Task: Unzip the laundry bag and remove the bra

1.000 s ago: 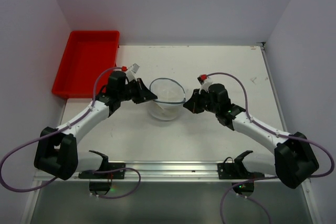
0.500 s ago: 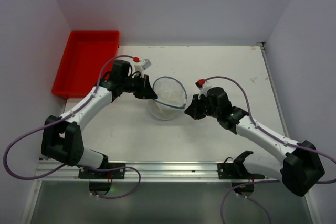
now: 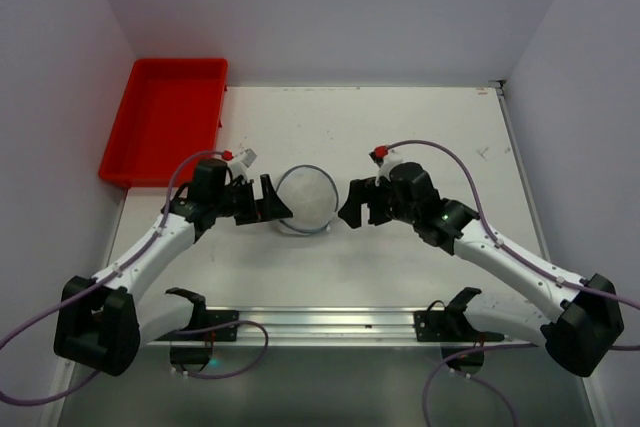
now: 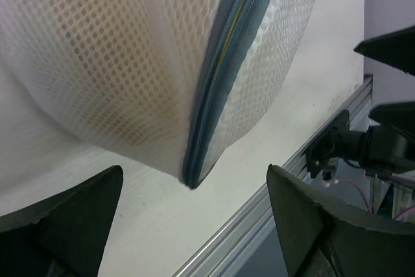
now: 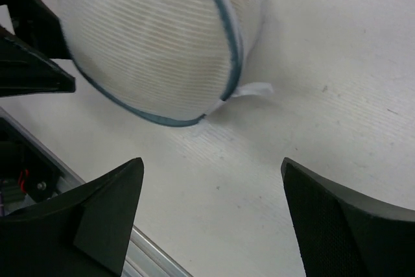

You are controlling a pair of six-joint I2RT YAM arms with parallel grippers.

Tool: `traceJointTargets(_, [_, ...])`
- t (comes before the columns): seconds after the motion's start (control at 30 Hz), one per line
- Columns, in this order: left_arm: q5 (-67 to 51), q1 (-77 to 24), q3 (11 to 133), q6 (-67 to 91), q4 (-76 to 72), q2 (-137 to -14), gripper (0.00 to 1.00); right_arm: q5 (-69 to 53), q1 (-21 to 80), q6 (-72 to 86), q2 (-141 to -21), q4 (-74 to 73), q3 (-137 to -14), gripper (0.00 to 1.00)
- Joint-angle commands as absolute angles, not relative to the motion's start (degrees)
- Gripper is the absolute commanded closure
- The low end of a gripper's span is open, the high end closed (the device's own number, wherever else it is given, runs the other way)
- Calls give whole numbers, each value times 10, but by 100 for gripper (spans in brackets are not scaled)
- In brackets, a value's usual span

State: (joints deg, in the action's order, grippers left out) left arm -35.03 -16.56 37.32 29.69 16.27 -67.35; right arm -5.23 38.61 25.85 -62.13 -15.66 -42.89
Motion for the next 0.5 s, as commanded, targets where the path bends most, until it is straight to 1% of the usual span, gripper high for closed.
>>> traceJointTargets(0.0, [-280,-163,371,387,126,-602,1,-17,417,265,-612,-153,-491,10])
traceJointTargets(0.1, [-210,-163,394,390,167,-571,0,1,432,280,-642,-147,-520,8])
traceJointTargets(0.13, [-177,-163,407,388,183,-566,0,17,437,285,-651,-147,-531,8])
traceJointTargets(0.23, [-126,-163,423,381,198,-551,2,82,478,302,-691,-149,-580,7])
traceJointTargets(0.27, [-111,-163,426,381,203,-550,7,99,500,308,-720,-155,-596,7])
traceJointTargets(0.33, [-59,-163,431,375,221,-550,13,166,530,322,-757,-186,-661,3])
traceJointTargets(0.37, [-39,-162,431,372,226,-552,19,190,539,329,-777,-200,-684,1])
traceJointTargets(0.4, [-6,-162,426,373,232,-558,21,230,546,337,-820,-234,-732,1])
traceJointTargets(0.47, [-4,-160,418,372,235,-567,23,253,562,352,-879,-267,-775,1])
